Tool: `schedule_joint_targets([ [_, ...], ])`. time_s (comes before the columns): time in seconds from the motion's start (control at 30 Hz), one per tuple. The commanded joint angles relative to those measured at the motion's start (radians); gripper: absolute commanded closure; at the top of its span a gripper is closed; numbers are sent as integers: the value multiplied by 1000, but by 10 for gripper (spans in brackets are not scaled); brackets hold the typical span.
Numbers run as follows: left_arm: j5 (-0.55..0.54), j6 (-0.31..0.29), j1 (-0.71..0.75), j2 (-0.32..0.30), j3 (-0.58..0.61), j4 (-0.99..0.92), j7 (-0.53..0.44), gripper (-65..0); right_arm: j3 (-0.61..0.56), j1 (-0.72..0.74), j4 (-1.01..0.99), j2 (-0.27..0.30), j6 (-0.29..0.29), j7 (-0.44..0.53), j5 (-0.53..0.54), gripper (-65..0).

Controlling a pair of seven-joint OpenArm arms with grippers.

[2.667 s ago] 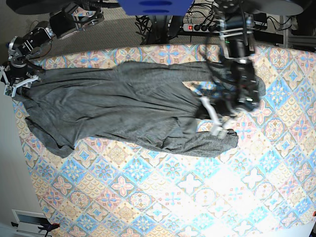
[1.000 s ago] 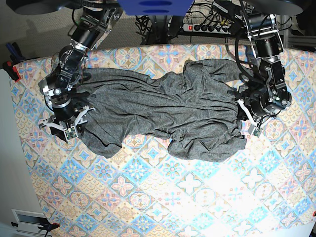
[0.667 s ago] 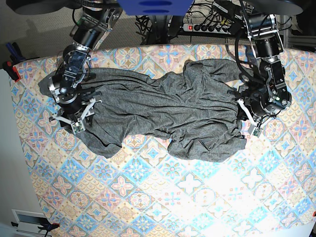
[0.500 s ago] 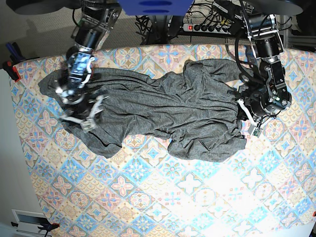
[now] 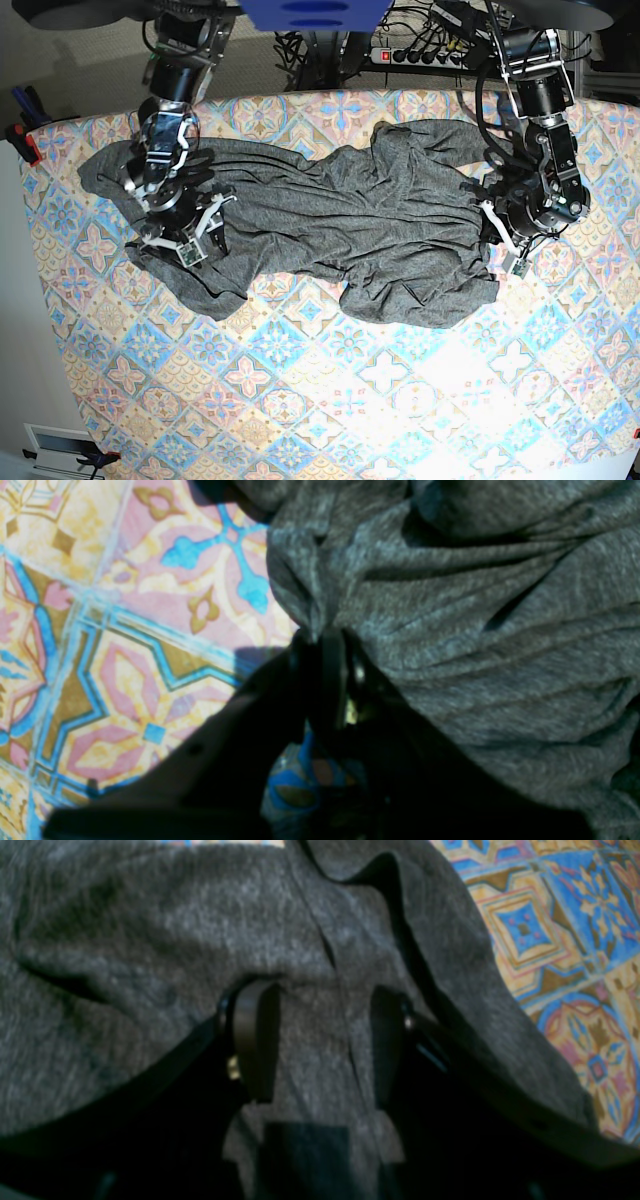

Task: Layout the t-shirt on the table in an organized manner, then fold the t-shirt properly
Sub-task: 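Grasp the opposite shirt end with the right gripper, then hold the shirt with both grippers and stretch it taut between them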

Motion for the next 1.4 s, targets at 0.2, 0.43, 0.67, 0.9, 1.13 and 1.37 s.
schedule_joint_targets([
  [0.2,10,-17,6,0,3,-2,47,-39,56,69,-93,103,-4,-75,-62,-288],
  [0.43,10,-17,6,2,3,-2,47,-39,128,92,-201,126,-4,26,-70,-268],
  [0.67,10,-17,6,2,3,-2,47,-39,133,116,-267,158,-4,38,-64,-23],
  [0.9,10,-17,6,2,3,-2,47,-39,133,116,-262,200,-4,43,-64,0],
  [1.13,10,-17,6,2,1,-2,47,-38,133,116,-268,229,-4,43,-64,0],
  [1.37,11,-17,6,2,1,-2,47,-37,133,116,-264,235,-4,41,-69,-30],
])
